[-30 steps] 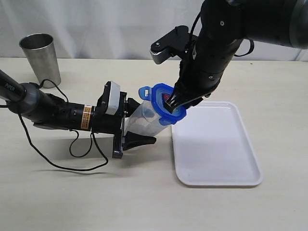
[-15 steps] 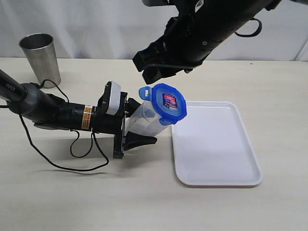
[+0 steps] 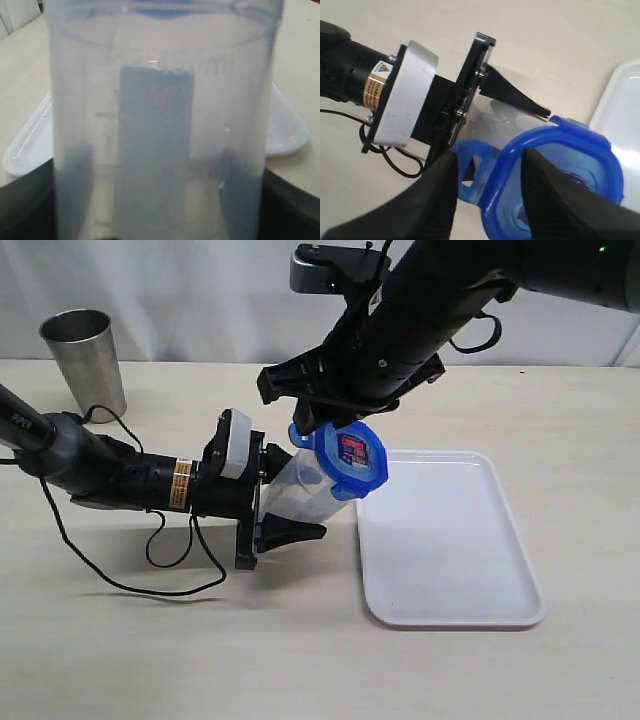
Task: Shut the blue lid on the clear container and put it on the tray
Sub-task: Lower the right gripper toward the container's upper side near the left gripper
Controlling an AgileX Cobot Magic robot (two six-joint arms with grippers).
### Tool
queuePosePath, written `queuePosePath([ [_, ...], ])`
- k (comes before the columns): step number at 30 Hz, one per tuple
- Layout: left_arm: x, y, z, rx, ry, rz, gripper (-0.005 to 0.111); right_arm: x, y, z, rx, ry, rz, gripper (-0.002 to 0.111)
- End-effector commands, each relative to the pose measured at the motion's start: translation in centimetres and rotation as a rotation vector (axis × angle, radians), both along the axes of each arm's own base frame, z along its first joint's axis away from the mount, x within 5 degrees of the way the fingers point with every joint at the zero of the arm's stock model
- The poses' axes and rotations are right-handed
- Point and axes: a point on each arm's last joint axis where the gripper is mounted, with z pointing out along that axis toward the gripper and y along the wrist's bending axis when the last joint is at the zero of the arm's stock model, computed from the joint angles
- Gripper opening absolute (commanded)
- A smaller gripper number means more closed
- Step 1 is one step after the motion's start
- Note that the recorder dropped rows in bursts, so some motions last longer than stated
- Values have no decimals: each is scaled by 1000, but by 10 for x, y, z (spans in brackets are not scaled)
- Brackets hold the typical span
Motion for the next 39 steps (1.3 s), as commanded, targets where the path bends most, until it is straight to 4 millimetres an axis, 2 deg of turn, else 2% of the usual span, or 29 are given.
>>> queuePosePath([
  [1, -1, -2, 2, -28, 13, 2, 0, -3, 8, -1, -38, -41, -15, 39],
  [6, -1, -2, 2, -28, 13, 2, 0, 0, 2, -8, -135, -40, -84, 39],
  [10, -1, -2, 2, -28, 13, 2, 0, 2, 6, -15, -122, -23, -95, 39],
  [20, -1, -2, 2, -28, 13, 2, 0, -5, 30, -44, -218, 8, -4, 32],
  [34, -1, -2, 2, -28, 14, 2, 0, -2, 27, -73, -361, 79, 24, 32],
  [39, -1, -2, 2, -28, 14, 2, 0, -9, 36, -73, -429, 21, 84, 32],
])
